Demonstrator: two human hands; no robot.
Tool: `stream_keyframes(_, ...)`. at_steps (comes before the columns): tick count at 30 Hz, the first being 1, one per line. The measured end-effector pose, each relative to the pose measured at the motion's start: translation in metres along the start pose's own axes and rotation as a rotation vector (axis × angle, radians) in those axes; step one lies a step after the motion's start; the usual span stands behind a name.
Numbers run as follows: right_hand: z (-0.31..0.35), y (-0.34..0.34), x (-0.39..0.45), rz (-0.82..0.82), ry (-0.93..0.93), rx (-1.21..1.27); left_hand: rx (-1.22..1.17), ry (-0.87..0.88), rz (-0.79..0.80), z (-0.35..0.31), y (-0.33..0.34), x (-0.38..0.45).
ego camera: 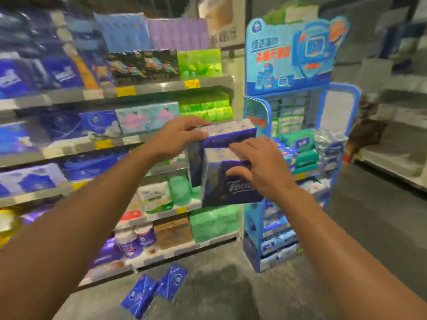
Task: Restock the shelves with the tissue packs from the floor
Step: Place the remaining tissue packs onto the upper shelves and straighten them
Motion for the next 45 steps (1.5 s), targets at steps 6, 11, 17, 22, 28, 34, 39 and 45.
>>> stream_keyframes(6,0.142,0.087,0.164,-0.002,-0.230,0.079,-0.048,-0.121,-0.192,0.087,-0.184,-0.108)
stream_keyframes(11,0.241,0.147,0.265,-0.043,-0.350,0.148,-0.096,-0.169,-0.338,0.139,-0.292,-0.178)
stream_keyframes(17,0.283,0.196,0.354,-0.111,-0.389,0.101,-0.054,-0.141,-0.397,0.194,-0.370,-0.191)
stream_keyframes(22,0.274,0.241,0.427,-0.175,-0.401,0.075,-0.027,-0.131,-0.466,0.253,-0.416,-0.158)
stream_keyframes(28,0.246,0.274,0.539,-0.334,-0.436,0.032,-0.016,-0.081,-0.564,0.299,-0.490,-0.081)
stream_keyframes(34,0.213,0.301,0.640,-0.372,-0.339,-0.016,0.052,-0.014,-0.626,0.340,-0.564,-0.001)
stream_keyframes(39,0.191,0.317,0.691,-0.315,-0.313,-0.106,0.063,-0.005,-0.649,0.393,-0.614,0.054)
stream_keyframes(45,0.176,0.337,0.720,-0.361,-0.232,-0.204,0.141,-0.021,-0.572,0.454,-0.645,0.102)
Point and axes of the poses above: each hand's wrist, its own x-axis towards the middle knuckle, its own y-axis out of the palm, z = x × y, the point moved 1 cm from there along x, towards the middle knuckle, and after that the axes turned 11 degrees about z, right-handed, at the moved point
